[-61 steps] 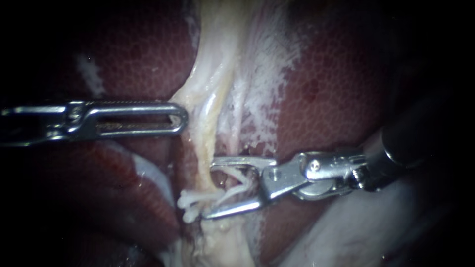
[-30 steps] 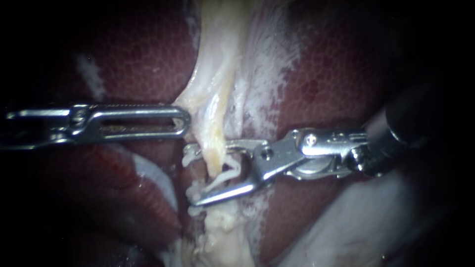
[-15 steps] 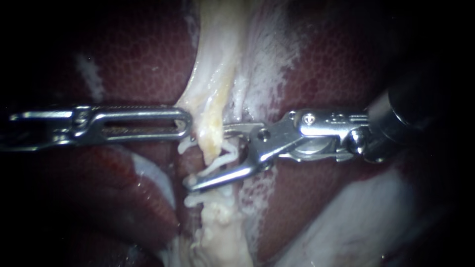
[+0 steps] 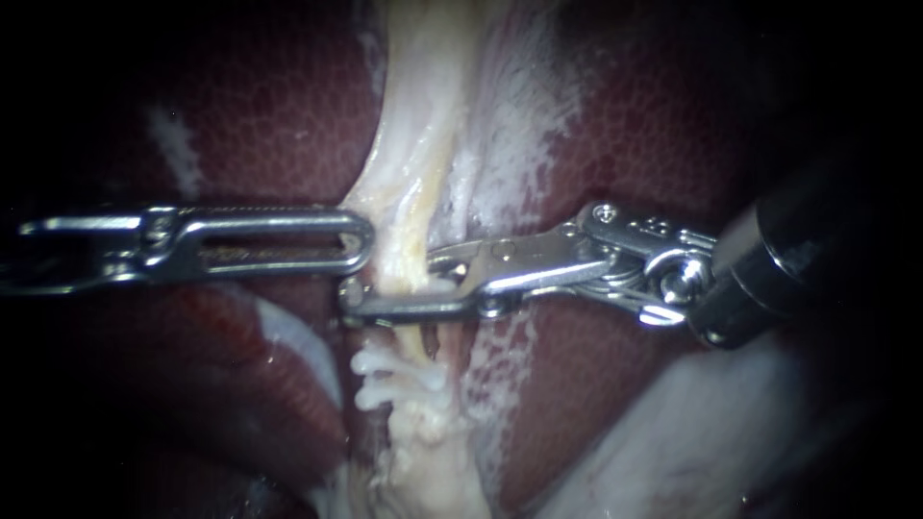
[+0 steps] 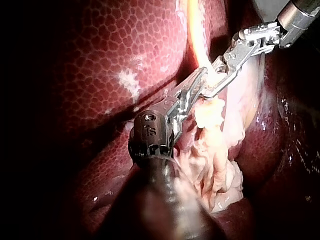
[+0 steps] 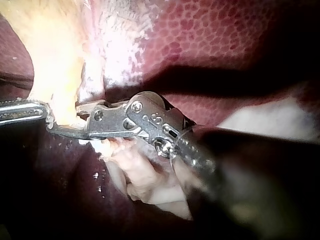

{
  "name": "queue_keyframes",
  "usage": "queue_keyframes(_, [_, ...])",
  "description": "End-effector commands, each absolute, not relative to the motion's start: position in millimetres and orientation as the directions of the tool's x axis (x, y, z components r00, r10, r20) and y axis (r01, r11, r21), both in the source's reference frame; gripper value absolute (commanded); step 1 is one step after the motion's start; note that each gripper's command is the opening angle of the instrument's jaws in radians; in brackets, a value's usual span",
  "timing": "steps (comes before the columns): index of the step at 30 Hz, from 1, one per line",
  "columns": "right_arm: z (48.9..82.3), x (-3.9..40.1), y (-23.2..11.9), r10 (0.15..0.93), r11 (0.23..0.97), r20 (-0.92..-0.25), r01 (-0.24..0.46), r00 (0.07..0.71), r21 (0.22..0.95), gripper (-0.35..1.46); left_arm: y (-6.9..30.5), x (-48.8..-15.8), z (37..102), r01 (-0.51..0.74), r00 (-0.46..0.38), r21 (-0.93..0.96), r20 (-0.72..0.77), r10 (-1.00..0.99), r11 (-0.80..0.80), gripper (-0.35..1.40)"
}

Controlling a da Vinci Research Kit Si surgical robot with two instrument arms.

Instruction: Clipping third clip left tube

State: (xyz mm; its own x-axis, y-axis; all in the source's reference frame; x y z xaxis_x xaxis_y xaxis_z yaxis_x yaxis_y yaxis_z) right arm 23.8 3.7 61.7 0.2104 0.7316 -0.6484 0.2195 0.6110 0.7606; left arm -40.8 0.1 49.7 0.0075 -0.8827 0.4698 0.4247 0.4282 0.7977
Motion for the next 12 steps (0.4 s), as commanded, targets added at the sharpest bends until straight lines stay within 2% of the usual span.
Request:
queue_keyframes(1, [61.6, 23.9, 3.6, 0.731, 0.611, -0.649, 0.221, 0.21, 0.76, -0.35, 0.1, -40.8, 49.7, 0.424, 0.008, 0.798, 0.47, -0.883, 0.428, -0.35])
queue_keyframes(12, [61.8, 23.8, 3.2, 0.728, 0.614, -0.652, 0.223, 0.211, 0.758, -0.35, 0.1, -40.9, 49.7, 0.424, 0.007, 0.798, 0.469, -0.883, 0.428, -0.35])
